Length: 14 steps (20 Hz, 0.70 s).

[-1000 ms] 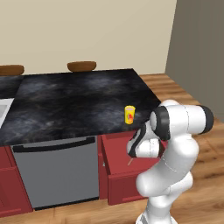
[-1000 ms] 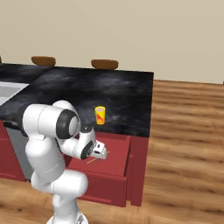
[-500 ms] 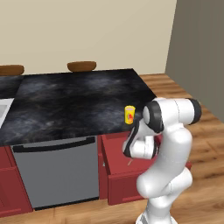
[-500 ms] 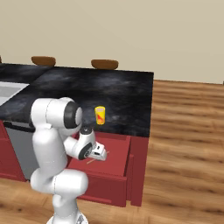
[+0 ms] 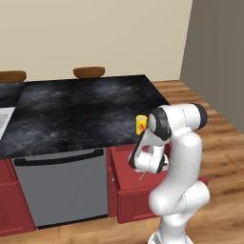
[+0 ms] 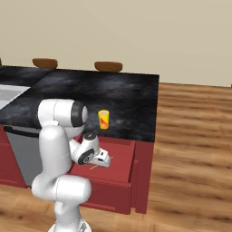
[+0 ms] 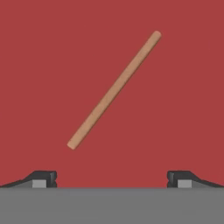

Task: Pick up the straw from the right drawer and put it inside the smoothie cup.

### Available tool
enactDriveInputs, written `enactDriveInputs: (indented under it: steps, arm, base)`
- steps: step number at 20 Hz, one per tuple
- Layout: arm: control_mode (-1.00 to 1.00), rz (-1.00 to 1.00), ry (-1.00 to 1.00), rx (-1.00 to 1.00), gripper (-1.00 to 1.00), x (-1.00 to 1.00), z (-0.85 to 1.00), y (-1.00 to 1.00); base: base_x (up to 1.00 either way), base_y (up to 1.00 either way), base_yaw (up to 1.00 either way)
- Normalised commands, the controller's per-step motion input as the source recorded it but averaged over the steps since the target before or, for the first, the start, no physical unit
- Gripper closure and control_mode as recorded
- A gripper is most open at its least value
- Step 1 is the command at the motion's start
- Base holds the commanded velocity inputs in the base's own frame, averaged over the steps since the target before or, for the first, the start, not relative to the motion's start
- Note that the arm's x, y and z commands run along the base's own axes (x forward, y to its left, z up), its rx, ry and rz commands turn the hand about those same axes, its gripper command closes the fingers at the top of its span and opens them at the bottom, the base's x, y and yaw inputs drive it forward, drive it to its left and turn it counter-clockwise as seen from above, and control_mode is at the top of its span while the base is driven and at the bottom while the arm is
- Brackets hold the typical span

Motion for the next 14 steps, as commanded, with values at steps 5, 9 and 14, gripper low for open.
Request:
enactDriveInputs:
  steps: [5, 9, 14]
  arm:
    - [-1.00, 0.00, 0.00, 0.00, -1.00, 0.10, -0.26, 0.00]
    - [-1.00, 0.00, 0.00, 0.00, -1.00, 0.12, -0.20, 0.00]
    - [-1.00, -0.01, 0.00, 0.00, -1.00, 0.12, -0.15, 0.00]
  base:
    - [0.00, 0.00, 0.00]
    - [0.00, 0.00, 0.00]
    - [0.00, 0.00, 0.00]
